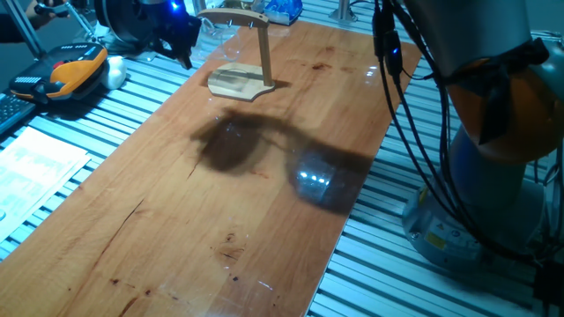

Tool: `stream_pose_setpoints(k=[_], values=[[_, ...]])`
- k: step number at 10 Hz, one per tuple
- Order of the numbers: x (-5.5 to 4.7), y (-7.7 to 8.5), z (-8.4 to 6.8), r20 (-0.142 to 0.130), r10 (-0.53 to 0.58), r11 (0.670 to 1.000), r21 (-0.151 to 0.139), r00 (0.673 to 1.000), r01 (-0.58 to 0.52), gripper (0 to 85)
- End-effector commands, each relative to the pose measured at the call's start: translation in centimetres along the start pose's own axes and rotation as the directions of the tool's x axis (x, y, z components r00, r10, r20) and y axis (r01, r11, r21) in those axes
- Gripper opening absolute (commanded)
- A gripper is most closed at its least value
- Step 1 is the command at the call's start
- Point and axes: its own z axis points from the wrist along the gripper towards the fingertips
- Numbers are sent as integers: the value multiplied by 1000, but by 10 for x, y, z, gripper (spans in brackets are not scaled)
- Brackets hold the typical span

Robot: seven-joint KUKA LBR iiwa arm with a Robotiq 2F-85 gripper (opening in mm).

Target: Put the cup on the cup rack

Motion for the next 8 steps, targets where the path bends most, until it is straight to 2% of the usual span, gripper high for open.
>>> stream_pose_setpoints(k=[1,3,4,8], values=[[0,1,0,28,-359,933,23,933,359,0],[2,2,0,21,-420,907,35,907,419,0],[3,5,-1,29,-435,900,40,900,434,0],[6,8,-3,28,-414,910,42,910,413,0]])
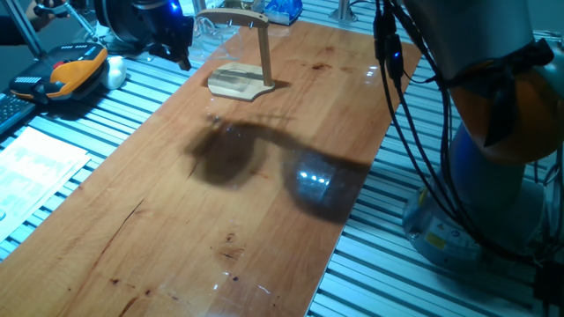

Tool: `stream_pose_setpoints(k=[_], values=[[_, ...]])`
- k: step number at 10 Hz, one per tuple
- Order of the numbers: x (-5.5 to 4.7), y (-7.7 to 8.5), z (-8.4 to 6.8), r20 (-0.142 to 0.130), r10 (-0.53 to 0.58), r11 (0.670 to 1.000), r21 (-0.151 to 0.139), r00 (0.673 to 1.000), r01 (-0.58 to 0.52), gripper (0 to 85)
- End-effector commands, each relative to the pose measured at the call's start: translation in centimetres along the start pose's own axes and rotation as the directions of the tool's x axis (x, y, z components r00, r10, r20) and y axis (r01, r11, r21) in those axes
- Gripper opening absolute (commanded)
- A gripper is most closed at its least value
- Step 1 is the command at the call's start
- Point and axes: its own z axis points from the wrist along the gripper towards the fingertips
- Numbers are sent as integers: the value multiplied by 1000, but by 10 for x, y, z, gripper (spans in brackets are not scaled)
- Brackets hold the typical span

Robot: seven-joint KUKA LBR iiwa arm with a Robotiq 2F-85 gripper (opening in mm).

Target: Put the cup on the cup rack

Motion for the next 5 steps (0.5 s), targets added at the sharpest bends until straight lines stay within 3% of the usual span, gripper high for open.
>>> stream_pose_setpoints(k=[1,5], values=[[1,1,0,18,-144,990,6,989,143,0],[1,2,0,23,-119,993,16,993,119,0]])
